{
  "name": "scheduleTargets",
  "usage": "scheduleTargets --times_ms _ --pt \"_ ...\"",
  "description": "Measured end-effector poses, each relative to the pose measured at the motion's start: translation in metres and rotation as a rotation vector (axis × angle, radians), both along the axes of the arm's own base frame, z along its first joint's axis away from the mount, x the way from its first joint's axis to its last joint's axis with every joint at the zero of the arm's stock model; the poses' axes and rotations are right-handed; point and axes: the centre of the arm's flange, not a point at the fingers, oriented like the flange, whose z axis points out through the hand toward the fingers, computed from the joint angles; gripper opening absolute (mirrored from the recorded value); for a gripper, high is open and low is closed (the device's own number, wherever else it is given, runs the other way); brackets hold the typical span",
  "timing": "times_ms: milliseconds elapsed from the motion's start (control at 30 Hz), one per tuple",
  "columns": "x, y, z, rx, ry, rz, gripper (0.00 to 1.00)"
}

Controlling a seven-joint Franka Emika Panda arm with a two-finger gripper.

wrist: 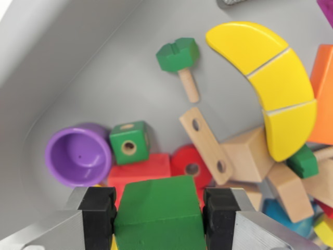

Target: Pick an object from the bin

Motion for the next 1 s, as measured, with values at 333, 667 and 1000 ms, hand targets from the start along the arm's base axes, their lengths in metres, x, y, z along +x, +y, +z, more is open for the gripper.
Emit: scheduleTargets --times_ms 333,667,1000 --pt "0.000 0.000 0.042 -0.001 0.000 0.000 0.00" --pt "0.000 0.001 0.080 -0.002 0.002 0.001 0.00" --pt "-0.001 0.001 0.111 -0.003 0.003 0.002 0.00"
